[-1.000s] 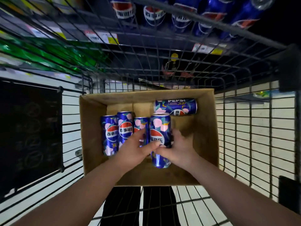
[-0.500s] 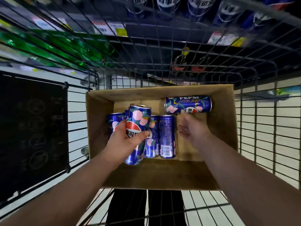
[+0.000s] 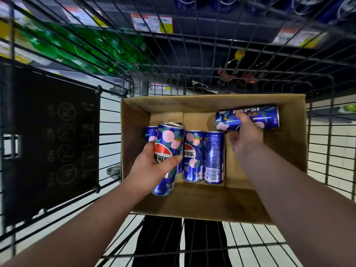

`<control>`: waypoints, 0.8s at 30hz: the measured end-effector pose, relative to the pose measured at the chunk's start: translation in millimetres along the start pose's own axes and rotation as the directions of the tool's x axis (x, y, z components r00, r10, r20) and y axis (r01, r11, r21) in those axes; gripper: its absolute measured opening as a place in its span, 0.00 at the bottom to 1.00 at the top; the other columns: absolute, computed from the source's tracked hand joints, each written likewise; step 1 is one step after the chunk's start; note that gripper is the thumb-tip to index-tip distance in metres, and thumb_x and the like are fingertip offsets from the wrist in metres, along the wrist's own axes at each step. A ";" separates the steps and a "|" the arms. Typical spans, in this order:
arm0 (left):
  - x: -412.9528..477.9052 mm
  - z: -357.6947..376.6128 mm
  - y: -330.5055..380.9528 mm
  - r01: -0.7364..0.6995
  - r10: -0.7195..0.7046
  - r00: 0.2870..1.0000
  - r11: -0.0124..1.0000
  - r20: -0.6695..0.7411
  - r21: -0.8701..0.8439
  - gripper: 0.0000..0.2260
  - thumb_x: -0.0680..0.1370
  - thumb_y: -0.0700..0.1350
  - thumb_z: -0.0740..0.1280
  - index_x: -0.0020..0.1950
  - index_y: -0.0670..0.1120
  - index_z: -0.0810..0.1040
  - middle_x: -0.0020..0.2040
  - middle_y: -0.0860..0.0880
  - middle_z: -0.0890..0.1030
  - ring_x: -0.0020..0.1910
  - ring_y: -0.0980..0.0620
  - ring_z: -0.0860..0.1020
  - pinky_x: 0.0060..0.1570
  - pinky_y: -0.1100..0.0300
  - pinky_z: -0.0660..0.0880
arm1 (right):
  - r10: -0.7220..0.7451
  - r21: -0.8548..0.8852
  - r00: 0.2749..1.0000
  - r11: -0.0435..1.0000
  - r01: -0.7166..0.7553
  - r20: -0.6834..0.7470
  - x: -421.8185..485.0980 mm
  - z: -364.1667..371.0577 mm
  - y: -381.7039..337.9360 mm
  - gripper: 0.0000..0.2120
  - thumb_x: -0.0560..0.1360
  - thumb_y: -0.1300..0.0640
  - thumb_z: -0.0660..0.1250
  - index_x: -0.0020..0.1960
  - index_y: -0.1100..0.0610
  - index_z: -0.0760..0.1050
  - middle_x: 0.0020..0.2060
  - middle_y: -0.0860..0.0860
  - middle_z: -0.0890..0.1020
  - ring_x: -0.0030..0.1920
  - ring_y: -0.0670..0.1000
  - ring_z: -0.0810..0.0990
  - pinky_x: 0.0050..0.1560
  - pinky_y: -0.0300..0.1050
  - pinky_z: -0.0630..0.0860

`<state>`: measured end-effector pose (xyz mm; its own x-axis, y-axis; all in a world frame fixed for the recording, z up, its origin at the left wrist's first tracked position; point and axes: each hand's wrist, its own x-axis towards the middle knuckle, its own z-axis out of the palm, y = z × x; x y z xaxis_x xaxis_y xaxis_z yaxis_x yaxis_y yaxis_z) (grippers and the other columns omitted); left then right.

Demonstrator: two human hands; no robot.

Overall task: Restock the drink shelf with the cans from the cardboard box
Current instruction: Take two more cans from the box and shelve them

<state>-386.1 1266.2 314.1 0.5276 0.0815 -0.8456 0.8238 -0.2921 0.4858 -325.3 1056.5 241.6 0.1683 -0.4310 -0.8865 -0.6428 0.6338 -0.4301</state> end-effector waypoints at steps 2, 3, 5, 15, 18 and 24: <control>-6.3 -1.9 2.4 -0.008 0.008 1.000 1.000 0.007 0.003 0.19 0.69 0.48 0.73 0.57 0.54 0.72 0.50 0.52 0.82 0.49 0.52 0.81 0.50 0.55 0.78 | -0.102 0.001 0.995 0.995 0.102 -0.009 -9.4 -3.1 -0.9 0.19 0.67 0.55 0.74 0.55 0.54 0.72 0.47 0.50 0.80 0.34 0.45 0.78 0.27 0.32 0.74; -10.2 -3.4 4.3 -0.012 0.012 1.000 1.000 0.010 0.011 0.17 0.69 0.48 0.74 0.54 0.56 0.72 0.49 0.53 0.82 0.49 0.52 0.81 0.51 0.54 0.78 | -0.143 -0.023 0.989 0.989 0.143 -0.019 -16.1 -5.0 -0.2 0.16 0.66 0.54 0.74 0.49 0.53 0.72 0.46 0.50 0.80 0.35 0.45 0.79 0.34 0.36 0.77; -20.2 -7.3 10.0 -0.027 0.026 1.000 0.999 0.012 0.030 0.15 0.69 0.49 0.74 0.49 0.58 0.71 0.49 0.53 0.82 0.49 0.52 0.81 0.52 0.52 0.78 | -0.192 -0.051 0.981 0.980 0.190 -0.041 -35.1 -10.0 -0.9 0.17 0.62 0.52 0.74 0.43 0.51 0.68 0.42 0.50 0.80 0.37 0.48 0.79 0.44 0.44 0.78; -107.1 -38.8 61.8 -0.204 0.204 0.979 0.975 0.013 0.088 0.21 0.60 0.57 0.74 0.49 0.53 0.74 0.46 0.48 0.84 0.45 0.48 0.83 0.51 0.43 0.79 | -0.433 -0.272 0.875 0.834 0.480 0.216 -182.1 -74.9 -13.0 0.15 0.67 0.61 0.73 0.50 0.57 0.72 0.38 0.52 0.81 0.32 0.49 0.77 0.31 0.40 0.73; -134.2 -46.5 76.7 -0.293 0.291 0.956 0.950 0.036 0.105 0.26 0.56 0.62 0.72 0.50 0.53 0.74 0.46 0.48 0.84 0.46 0.48 0.83 0.52 0.43 0.79 | -0.518 -0.277 0.814 0.768 0.577 0.263 -226.9 -92.8 -19.0 0.16 0.65 0.61 0.75 0.46 0.51 0.70 0.39 0.48 0.81 0.38 0.48 0.79 0.40 0.41 0.75; -203.2 -56.7 108.4 -0.455 0.447 0.890 0.884 0.090 0.110 0.20 0.61 0.59 0.73 0.46 0.52 0.71 0.45 0.48 0.82 0.44 0.47 0.81 0.46 0.51 0.79 | -0.603 -0.269 0.756 0.706 0.655 0.257 -305.5 -116.9 -23.1 0.28 0.59 0.54 0.77 0.55 0.55 0.70 0.44 0.52 0.82 0.44 0.53 0.82 0.52 0.52 0.79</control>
<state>-392.2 1272.0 551.1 0.8189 -0.1440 -0.5555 0.4654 -0.3996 0.7897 -449.2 1098.4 542.4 0.7063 -0.5429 -0.4543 -0.5449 -0.0072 -0.8385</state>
